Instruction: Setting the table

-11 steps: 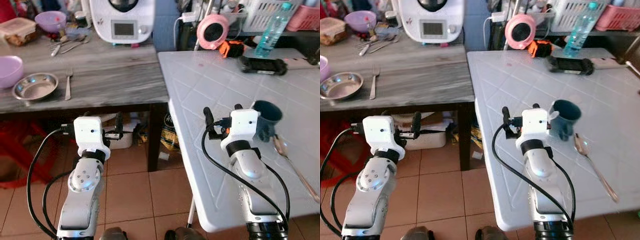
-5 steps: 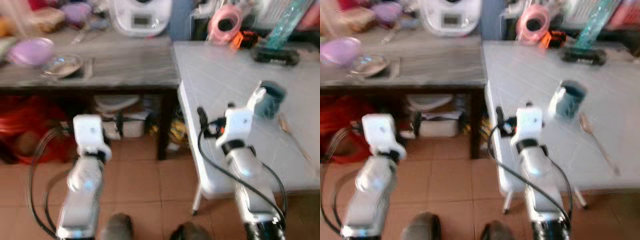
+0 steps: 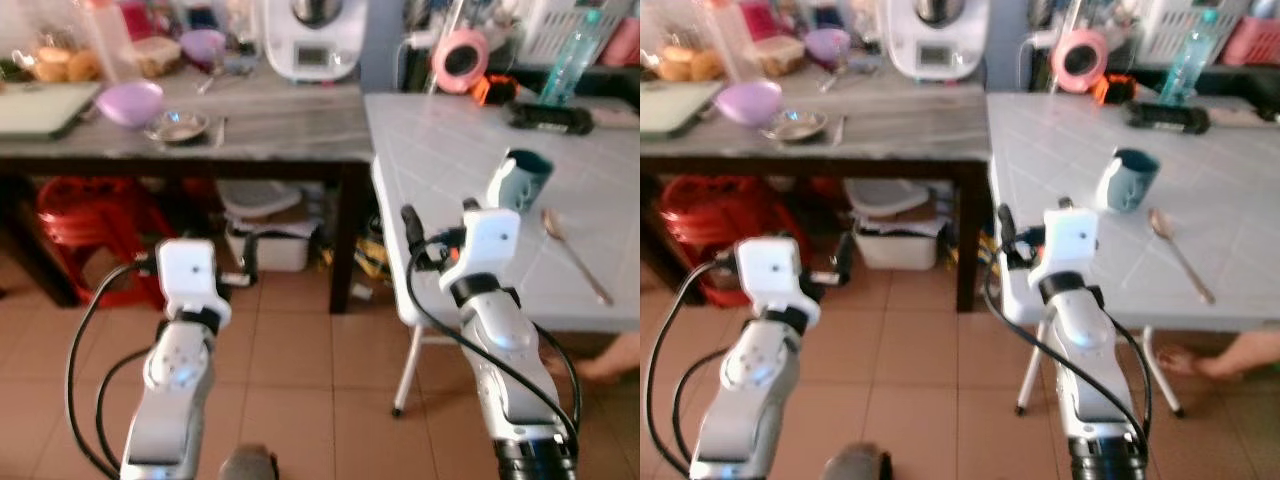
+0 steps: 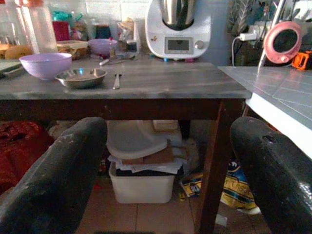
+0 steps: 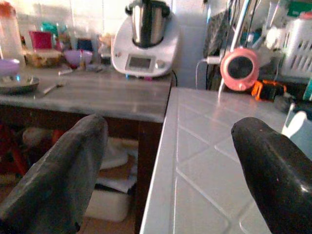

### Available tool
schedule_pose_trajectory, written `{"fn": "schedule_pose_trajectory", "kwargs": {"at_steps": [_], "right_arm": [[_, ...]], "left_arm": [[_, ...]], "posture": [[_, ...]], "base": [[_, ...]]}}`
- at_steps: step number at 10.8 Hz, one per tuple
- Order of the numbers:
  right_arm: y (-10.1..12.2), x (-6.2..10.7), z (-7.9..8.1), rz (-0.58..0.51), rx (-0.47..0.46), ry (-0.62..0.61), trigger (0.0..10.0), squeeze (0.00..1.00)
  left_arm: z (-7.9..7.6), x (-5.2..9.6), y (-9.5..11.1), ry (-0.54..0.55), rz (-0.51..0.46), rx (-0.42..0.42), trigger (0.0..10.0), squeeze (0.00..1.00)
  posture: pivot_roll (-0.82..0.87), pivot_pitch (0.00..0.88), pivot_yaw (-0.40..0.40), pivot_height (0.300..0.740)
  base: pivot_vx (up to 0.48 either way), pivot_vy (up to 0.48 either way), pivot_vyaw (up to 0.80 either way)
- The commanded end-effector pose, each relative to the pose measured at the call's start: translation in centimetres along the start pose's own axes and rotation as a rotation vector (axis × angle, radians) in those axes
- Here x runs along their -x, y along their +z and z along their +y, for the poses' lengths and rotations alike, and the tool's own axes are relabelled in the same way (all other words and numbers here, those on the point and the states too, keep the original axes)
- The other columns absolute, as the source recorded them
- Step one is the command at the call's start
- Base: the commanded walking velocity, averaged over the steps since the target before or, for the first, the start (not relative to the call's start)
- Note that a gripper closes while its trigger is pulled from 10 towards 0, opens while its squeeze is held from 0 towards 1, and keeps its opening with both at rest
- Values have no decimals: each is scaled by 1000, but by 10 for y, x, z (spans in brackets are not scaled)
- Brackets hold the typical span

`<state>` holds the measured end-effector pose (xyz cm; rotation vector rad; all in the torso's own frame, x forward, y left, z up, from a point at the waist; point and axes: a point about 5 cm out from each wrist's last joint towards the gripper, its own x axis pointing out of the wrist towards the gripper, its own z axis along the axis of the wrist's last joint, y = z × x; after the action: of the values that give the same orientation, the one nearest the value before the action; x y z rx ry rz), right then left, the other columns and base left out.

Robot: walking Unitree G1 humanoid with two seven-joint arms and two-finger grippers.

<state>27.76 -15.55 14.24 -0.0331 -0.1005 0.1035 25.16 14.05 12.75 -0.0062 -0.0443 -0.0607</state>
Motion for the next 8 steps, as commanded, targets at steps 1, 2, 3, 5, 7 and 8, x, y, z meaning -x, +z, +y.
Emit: {"fn": "schedule_pose_trajectory", "kwargs": {"at_steps": [1,2,3,5,7,8], "right_arm": [[2,-2,0,-2,-11,3,10000,0],[2,-1,2,-3,-13,10,10000,0],[1,-1,3,1,-17,8,10000,0],[1,-1,3,1,-21,11,10000,0],[0,-1,3,5,-23,9,10000,0],[0,-2,3,1,-22,6,10000,0]], "left_arm": [[0,-2,4,-10,-17,-8,10000,0],[0,-1,5,-13,-18,-8,10000,0],[0,-1,4,-17,-16,-9,10000,0],[0,-1,5,-23,-19,-9,10000,0],[0,0,5,-23,-17,-12,10000,0],[1,0,4,-22,-14,-15,10000,0]], "posture": [[25,0,-32,740],[24,0,-30,740],[24,0,-29,740],[24,0,-27,740],[28,0,-26,740],[31,0,-27,740]], "base": [[0,0,0],[0,0,0],[0,-274,0],[0,-354,0],[0,-368,0],[0,-379,0]]}}
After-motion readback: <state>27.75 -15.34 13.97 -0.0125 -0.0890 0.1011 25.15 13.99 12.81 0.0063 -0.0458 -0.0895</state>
